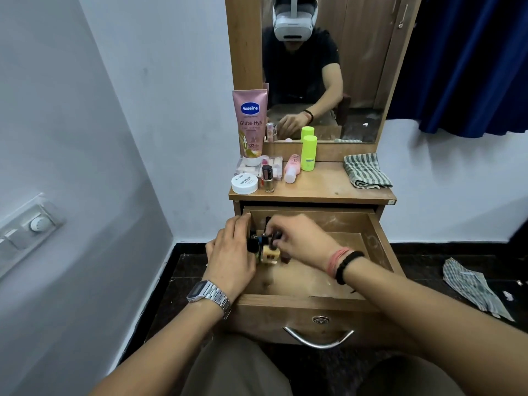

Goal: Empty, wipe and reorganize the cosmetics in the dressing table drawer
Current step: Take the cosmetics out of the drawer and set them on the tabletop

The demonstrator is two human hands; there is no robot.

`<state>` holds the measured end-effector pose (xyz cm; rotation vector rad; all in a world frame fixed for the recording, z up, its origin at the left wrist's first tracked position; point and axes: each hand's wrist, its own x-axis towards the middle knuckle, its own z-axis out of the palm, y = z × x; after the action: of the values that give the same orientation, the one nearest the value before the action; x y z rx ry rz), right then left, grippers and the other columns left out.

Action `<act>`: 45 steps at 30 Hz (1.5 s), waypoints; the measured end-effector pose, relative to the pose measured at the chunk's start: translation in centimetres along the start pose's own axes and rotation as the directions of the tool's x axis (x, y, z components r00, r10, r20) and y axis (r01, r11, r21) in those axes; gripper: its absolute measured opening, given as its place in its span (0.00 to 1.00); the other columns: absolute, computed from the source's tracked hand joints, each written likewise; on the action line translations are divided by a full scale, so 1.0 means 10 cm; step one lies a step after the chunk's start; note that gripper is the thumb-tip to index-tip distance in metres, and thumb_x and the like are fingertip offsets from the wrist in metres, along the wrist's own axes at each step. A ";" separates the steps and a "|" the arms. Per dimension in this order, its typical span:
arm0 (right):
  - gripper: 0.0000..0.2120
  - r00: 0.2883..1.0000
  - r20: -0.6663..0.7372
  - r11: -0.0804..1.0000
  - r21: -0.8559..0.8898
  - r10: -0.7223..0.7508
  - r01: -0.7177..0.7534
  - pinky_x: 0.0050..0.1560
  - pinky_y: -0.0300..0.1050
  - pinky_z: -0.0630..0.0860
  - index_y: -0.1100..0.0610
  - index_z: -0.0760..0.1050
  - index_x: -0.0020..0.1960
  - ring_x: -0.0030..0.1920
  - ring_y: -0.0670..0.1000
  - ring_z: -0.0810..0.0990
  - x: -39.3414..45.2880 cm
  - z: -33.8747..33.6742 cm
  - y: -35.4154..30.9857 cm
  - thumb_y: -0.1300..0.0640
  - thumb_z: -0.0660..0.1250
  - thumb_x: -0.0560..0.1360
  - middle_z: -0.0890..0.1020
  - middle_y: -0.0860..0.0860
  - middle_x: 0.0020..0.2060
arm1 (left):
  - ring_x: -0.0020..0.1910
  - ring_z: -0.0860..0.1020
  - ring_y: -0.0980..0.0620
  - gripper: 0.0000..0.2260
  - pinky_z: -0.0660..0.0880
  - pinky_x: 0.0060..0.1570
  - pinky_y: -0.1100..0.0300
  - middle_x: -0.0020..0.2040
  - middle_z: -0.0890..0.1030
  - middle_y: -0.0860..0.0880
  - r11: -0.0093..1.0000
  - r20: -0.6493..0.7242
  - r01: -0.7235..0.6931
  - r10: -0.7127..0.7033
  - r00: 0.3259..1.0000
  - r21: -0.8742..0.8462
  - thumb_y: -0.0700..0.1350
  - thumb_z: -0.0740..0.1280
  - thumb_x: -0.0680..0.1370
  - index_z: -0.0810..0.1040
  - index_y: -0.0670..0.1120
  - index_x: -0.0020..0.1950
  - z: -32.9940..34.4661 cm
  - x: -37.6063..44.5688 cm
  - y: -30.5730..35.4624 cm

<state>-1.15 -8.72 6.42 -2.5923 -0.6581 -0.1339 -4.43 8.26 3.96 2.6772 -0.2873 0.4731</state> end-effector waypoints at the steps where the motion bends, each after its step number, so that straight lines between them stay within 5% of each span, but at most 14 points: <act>1: 0.10 0.997 -0.060 0.998 0.049 0.041 -0.038 0.46 0.44 0.79 0.52 0.77 0.51 0.40 0.50 0.82 0.02 -0.12 0.03 0.63 0.68 0.72 0.82 0.49 0.40 | 0.63 0.69 0.47 0.32 0.67 0.55 0.51 0.68 0.65 0.49 1.000 0.000 0.000 0.000 1.000 -0.001 0.38 0.63 0.69 0.60 0.49 0.73 0.00 0.00 0.00; 4: 0.09 0.964 -0.241 0.986 0.146 0.116 -0.082 0.38 0.23 0.69 0.52 0.78 0.47 0.35 0.37 0.75 0.17 -0.50 0.14 0.63 0.73 0.70 0.76 0.40 0.35 | 0.64 0.69 0.48 0.32 0.66 0.55 0.51 0.69 0.65 0.49 1.000 0.001 -0.001 0.001 1.000 0.003 0.39 0.63 0.69 0.59 0.48 0.73 0.01 0.01 -0.01; 6: 0.07 0.927 -0.338 0.984 0.127 0.162 -0.126 0.34 0.20 0.65 0.53 0.79 0.45 0.33 0.35 0.72 0.32 -0.72 0.20 0.61 0.74 0.70 0.74 0.38 0.32 | 0.64 0.68 0.48 0.32 0.66 0.56 0.51 0.69 0.65 0.50 1.000 0.005 -0.007 0.007 1.000 0.003 0.39 0.63 0.69 0.59 0.49 0.73 0.02 0.01 -0.02; 9: 0.06 0.906 -0.371 0.979 0.077 0.203 -0.187 0.32 0.27 0.66 0.55 0.80 0.46 0.33 0.40 0.72 0.57 -0.90 0.29 0.58 0.74 0.71 0.76 0.43 0.32 | 0.63 0.69 0.49 0.32 0.66 0.56 0.51 0.69 0.65 0.50 1.000 0.010 -0.011 0.011 1.000 0.004 0.40 0.64 0.70 0.59 0.49 0.73 0.02 0.01 -0.01; 13: 0.08 0.909 -0.353 0.969 -0.019 0.222 -0.245 0.45 0.40 0.71 0.57 0.81 0.47 0.41 0.47 0.75 0.87 -0.92 0.34 0.54 0.73 0.72 0.81 0.50 0.38 | 0.64 0.68 0.49 0.32 0.66 0.55 0.51 0.69 0.65 0.51 1.000 0.008 -0.003 0.003 1.000 -0.002 0.40 0.63 0.70 0.59 0.50 0.73 0.03 0.02 -0.02; 23: 0.10 0.915 -0.300 0.963 0.056 0.269 -0.264 0.50 0.47 0.78 0.61 0.79 0.48 0.45 0.54 0.80 1.19 -0.71 0.35 0.57 0.75 0.71 0.82 0.56 0.42 | 0.64 0.68 0.49 0.31 0.66 0.56 0.51 0.68 0.65 0.51 1.000 0.015 0.018 -0.018 1.000 -0.008 0.42 0.65 0.71 0.59 0.50 0.72 0.04 0.04 -0.05; 29: 0.13 0.910 -0.312 0.959 0.022 0.275 -0.282 0.44 0.43 0.72 0.60 0.80 0.51 0.44 0.50 0.76 1.23 -0.68 0.37 0.53 0.75 0.70 0.79 0.53 0.41 | 0.64 0.68 0.49 0.32 0.66 0.55 0.51 0.68 0.65 0.51 1.000 0.012 0.021 -0.021 1.000 -0.013 0.42 0.65 0.70 0.59 0.50 0.72 0.05 0.03 -0.06; 33: 0.19 0.897 -0.355 0.965 0.074 0.262 -0.253 0.50 0.46 0.75 0.58 0.77 0.56 0.48 0.50 0.78 1.13 -0.68 0.34 0.47 0.73 0.71 0.80 0.52 0.46 | 0.64 0.68 0.49 0.32 0.66 0.56 0.50 0.68 0.65 0.50 1.000 0.024 0.027 -0.026 0.999 -0.016 0.41 0.65 0.70 0.59 0.50 0.72 0.05 0.03 -0.05; 37: 0.06 0.849 -0.506 0.987 0.117 0.154 -0.110 0.46 0.40 0.77 0.56 0.78 0.50 0.37 0.41 0.75 0.79 -0.65 0.26 0.55 0.68 0.76 0.80 0.48 0.39 | 0.64 0.68 0.47 0.31 0.67 0.57 0.48 0.68 0.65 0.49 0.999 0.035 0.043 -0.042 0.998 -0.023 0.40 0.65 0.70 0.59 0.49 0.72 0.04 0.04 -0.05; 41: 0.08 0.986 -0.169 1.000 -0.009 0.005 -0.007 0.48 0.37 0.77 0.56 0.80 0.53 0.40 0.43 0.78 0.42 -0.36 0.17 0.63 0.66 0.74 0.84 0.51 0.45 | 0.63 0.68 0.46 0.31 0.67 0.56 0.49 0.68 0.66 0.48 0.999 0.041 0.035 -0.035 0.999 -0.012 0.40 0.65 0.70 0.60 0.48 0.72 0.03 0.02 -0.04; 45: 0.14 0.994 0.095 0.991 -0.127 0.060 -0.047 0.52 0.44 0.77 0.52 0.78 0.58 0.49 0.51 0.81 0.31 0.03 0.09 0.55 0.70 0.73 0.83 0.50 0.49 | 0.63 0.69 0.46 0.31 0.67 0.55 0.49 0.67 0.66 0.48 0.998 0.044 0.055 -0.054 0.998 -0.008 0.39 0.64 0.69 0.60 0.49 0.72 0.03 0.03 -0.02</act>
<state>1.99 -7.99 6.40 -2.7485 -0.6325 -0.0303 -4.00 8.32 3.74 2.6819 -0.2277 0.3959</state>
